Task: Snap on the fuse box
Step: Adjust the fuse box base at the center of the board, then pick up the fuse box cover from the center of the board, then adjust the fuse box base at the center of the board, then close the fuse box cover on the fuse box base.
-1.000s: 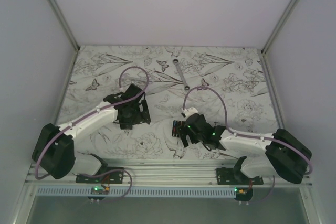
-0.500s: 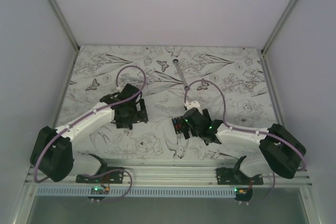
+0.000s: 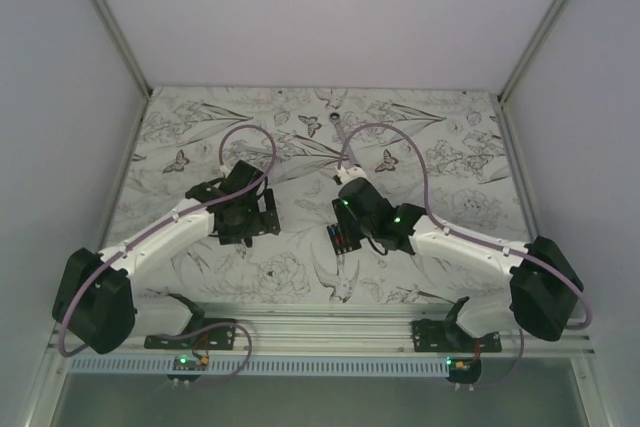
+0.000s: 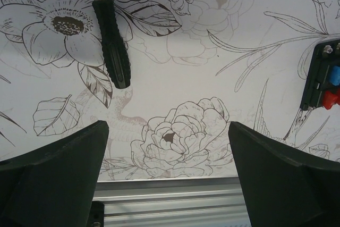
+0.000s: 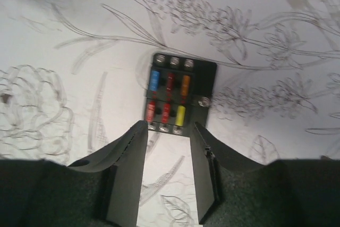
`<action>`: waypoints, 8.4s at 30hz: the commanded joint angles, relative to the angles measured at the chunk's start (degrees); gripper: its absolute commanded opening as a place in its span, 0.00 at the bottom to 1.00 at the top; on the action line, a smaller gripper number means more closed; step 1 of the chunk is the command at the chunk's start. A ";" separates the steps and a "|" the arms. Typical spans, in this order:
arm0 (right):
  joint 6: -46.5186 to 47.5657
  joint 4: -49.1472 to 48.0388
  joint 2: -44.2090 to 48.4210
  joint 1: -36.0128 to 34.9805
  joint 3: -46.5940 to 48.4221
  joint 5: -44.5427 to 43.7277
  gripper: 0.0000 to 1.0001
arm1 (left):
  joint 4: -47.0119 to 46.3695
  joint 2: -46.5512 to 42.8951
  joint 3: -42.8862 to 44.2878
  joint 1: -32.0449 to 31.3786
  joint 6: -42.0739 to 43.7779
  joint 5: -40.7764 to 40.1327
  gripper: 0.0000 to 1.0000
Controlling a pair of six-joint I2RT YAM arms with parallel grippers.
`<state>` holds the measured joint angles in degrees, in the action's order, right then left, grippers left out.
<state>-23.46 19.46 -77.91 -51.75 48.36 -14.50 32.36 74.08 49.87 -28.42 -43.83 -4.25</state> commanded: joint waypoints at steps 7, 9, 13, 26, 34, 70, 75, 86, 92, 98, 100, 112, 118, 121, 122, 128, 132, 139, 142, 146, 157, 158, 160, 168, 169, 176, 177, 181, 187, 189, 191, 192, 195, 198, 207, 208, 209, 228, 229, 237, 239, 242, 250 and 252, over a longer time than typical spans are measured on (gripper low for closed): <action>-3.28 5.29 -8.79 -1.75 8.47 5.22 0.27 | 0.61 -3.65 -1.17 0.48 1.27 -0.94 1.00; -3.35 5.56 -10.65 -1.93 9.47 5.26 0.25 | 0.65 -3.77 -1.18 0.45 1.37 -1.00 1.00; -3.52 6.34 -13.77 -2.28 10.90 4.45 0.21 | 0.62 -3.89 -1.22 0.48 1.53 -0.88 1.00; -3.26 8.75 -17.92 -2.55 13.62 2.21 0.10 | 0.61 -4.03 -1.21 0.48 1.71 -0.76 1.00; -2.85 12.23 -22.04 -2.66 16.42 2.15 0.05 | 0.66 -4.04 -1.26 0.52 1.78 -0.57 1.00; -3.91 19.63 -36.19 -3.11 23.89 1.41 0.03 | 0.40 -4.50 -1.61 0.48 1.78 0.65 1.00; -4.62 20.36 -39.58 -2.37 22.86 1.96 0.03 | 0.35 -4.54 -1.61 0.48 1.80 0.74 1.00; -4.10 22.07 -38.20 -2.07 19.94 1.67 0.03 | 0.30 -5.42 -1.94 0.48 1.60 0.60 1.00; -0.96 23.43 -26.49 -2.13 17.30 1.01 0.05 | 0.33 -5.74 -2.14 0.48 1.42 0.56 1.00; 1.01 21.15 -18.60 -2.15 17.51 2.26 0.12 | 0.19 -5.93 -2.22 0.48 1.44 0.60 1.00; 1.28 19.65 -16.02 -2.22 17.16 2.51 0.16 | 0.25 -5.88 -2.23 0.48 1.46 0.49 1.00; 5.54 15.03 -12.92 -1.23 13.04 4.66 0.33 | 0.18 -5.99 -2.32 0.48 1.43 0.47 1.00; 4.96 15.01 -15.26 -0.59 12.46 4.31 0.29 | 0.25 -5.86 -2.32 0.48 1.50 0.38 1.00; 4.62 15.09 -14.57 0.70 11.46 4.23 0.25 | 0.17 -5.73 -2.27 0.48 1.53 0.34 1.00; 4.51 15.10 -14.33 0.88 11.27 4.23 0.24 | 0.22 -5.76 -2.24 0.48 1.52 0.38 1.00; 4.49 14.88 -14.90 1.12 10.86 5.03 0.18 | 0.10 -5.47 -2.23 0.48 1.56 0.47 1.00; 4.24 14.58 -16.26 1.09 10.62 6.10 0.11 | 0.14 -5.39 -2.23 0.48 1.54 0.47 1.00; 3.98 14.52 -17.92 1.12 9.31 7.47 0.04 | -0.01 -4.84 -2.11 0.48 1.50 0.24 1.00; 4.41 13.84 -14.38 1.17 9.45 7.19 0.09 | -0.07 -3.88 -0.56 0.48 2.01 -0.76 1.00; 5.07 12.52 -6.80 1.12 9.09 3.94 0.23 | 0.06 0.63 3.93 0.48 1.61 -1.50 1.00; 4.63 -0.71 6.21 7.97 -5.43 -0.18 0.59 | 0.51 25.10 25.21 1.94 1.26 -5.49 1.00; 4.61 -2.22 7.24 8.55 -6.87 0.01 0.65 | 0.67 27.19 27.14 2.21 0.91 -6.21 1.00; 4.60 -4.80 9.30 9.87 -9.66 0.54 0.73 | 1.18 30.94 31.10 2.48 0.98 -7.69 1.00; 4.27 -10.33 10.09 13.24 -14.99 2.43 0.89 | 4.02 42.50 43.79 5.10 0.72 -11.83 0.95; 3.97 -11.02 9.61 13.29 -15.30 2.38 0.90 | 4.22 43.65 44.74 5.48 0.74 -11.99 0.94; 2.35 -14.51 5.06 13.56 -15.17 2.87 0.91 | 5.49 50.23 50.27 7.72 0.70 -10.25 0.87; 1.82 -15.13 4.74 13.67 -15.28 2.89 0.91 | 5.44 50.88 50.80 7.84 0.76 -9.64 0.85; 0.40 -16.48 3.02 13.66 -15.14 3.79 0.90 | 5.53 52.38 51.49 7.86 0.64 -7.61 0.79; -1.66 -15.16 2.43 13.64 -15.48 0.72 0.90 | 5.59 50.36 49.45 7.86 0.41 -4.64 0.49; -2.07 -14.45 3.14 13.67 -15.85 0.59 0.89 | 5.61 48.55 48.14 7.71 0.62 -3.97 0.42; -2.20 -14.83 3.86 13.64 -16.79 2.07 0.88 | 5.53 46.12 46.09 7.34 0.74 -3.55 0.41; -2.52 -14.89 3.87 13.66 -17.04 2.72 0.87 | 5.52 44.75 45.12 7.08 0.74 -3.28 0.41; -3.58 -13.76 2.66 13.57 -17.39 3.09 0.78 | 5.57 40.42 41.61 5.67 0.90 -2.50 0.40; -5.15 -12.13 2.07 12.41 -17.84 1.97 0.69 | 5.57 35.21 37.44 3.31 1.20 -2.42 0.40; -11.22 -15.17 1.88 4.85 -20.14 1.06 0.52 | 5.52 22.46 25.38 -2.59 0.28 -1.27 0.40; -11.90 -15.69 1.87 3.88 -19.99 1.10 0.52 | 5.58 21.43 24.53 -3.32 0.26 -1.12 0.40; -12.37 -16.21 1.87 3.20 -19.83 1.10 0.52 | 5.54 20.57 23.95 -4.16 0.28 -0.91 0.40; -16.82 -1.11 38.65 6.50 -29.81 -19.07 0.84 | 7.60 32.48 37.12 -21.96 18.86 2.43 0.39; -17.07 -0.68 40.47 6.56 -30.33 -19.36 0.85 | 8.24 33.38 38.10 -22.58 19.89 2.01 0.39; -16.14 -0.26 46.47 6.66 -32.62 -20.15 0.95 | 10.10 39.36 42.21 -26.20 21.42 0.55 0.39; -15.78 -0.38 45.85 6.65 -32.56 -20.13 0.97 | 10.12 40.16 42.77 -26.91 21.02 0.44 0.40; -15.63 -0.77 44.85 6.72 -32.54 -20.13 0.98 | 10.17 41.47 43.16 -27.47 19.55 -0.56 0.40; -15.08 -1.77 43.50 6.72 -32.63 -19.53 0.99 | 10.08 42.68 43.60 -27.40 12.76 -2.94 0.40; -15.03 -1.86 43.38 6.75 -32.65 -19.47 0.99 | 10.01 43.08 43.73 -27.42 11.54 -2.94 0.40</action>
<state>-38.17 18.87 -34.44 -45.45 15.59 -32.29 39.68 116.01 92.38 -55.77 -28.56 -5.13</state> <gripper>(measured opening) 0.996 0.528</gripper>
